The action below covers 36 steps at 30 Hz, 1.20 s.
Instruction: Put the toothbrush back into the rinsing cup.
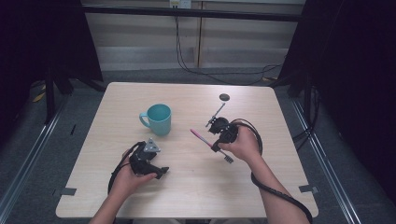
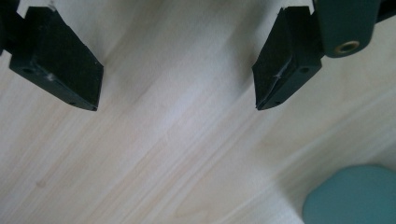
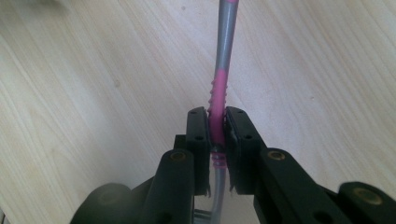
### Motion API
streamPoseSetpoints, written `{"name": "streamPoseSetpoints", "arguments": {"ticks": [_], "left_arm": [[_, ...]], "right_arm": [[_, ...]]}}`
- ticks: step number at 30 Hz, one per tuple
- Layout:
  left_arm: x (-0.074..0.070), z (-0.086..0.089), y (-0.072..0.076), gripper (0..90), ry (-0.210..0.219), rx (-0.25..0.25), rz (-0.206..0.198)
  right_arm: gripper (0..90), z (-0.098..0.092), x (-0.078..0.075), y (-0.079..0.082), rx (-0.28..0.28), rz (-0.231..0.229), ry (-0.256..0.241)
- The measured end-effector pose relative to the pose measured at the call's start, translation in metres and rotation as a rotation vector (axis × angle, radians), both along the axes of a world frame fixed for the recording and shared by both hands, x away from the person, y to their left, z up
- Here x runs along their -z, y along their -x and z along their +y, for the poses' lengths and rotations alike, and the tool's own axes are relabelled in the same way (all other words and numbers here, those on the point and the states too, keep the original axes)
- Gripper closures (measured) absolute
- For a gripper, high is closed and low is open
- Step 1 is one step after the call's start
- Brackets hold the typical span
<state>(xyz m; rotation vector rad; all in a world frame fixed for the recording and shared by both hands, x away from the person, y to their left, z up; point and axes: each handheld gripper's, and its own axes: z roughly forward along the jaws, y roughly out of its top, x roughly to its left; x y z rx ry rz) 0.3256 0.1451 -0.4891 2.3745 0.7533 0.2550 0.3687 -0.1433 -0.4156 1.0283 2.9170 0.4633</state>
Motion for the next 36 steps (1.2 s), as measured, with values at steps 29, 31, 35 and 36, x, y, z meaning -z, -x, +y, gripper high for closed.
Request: {"name": "streamPoseSetpoints", "arguments": {"ticks": [29, 31, 35, 36], "left_arm": [[-0.049, -0.047, -0.03, 20.3, -0.093, 0.243, -0.126], [-0.049, -0.049, -0.03, 20.4, -0.095, 0.252, -0.126], [-0.049, -0.055, -0.03, 21.6, -0.1, 0.277, -0.128], [-0.049, -0.057, -0.031, 21.9, -0.099, 0.284, -0.127]], "right_arm": [[80.6, -0.011, -0.001, -0.003, 0.007, 0.026, -0.031], [80.6, -0.01, -0.002, -0.003, 0.007, 0.027, -0.032], [80.6, -0.009, -0.003, -0.003, 0.002, 0.027, -0.029], [80.6, -0.009, -0.003, -0.003, -0.005, 0.031, -0.027]]}}
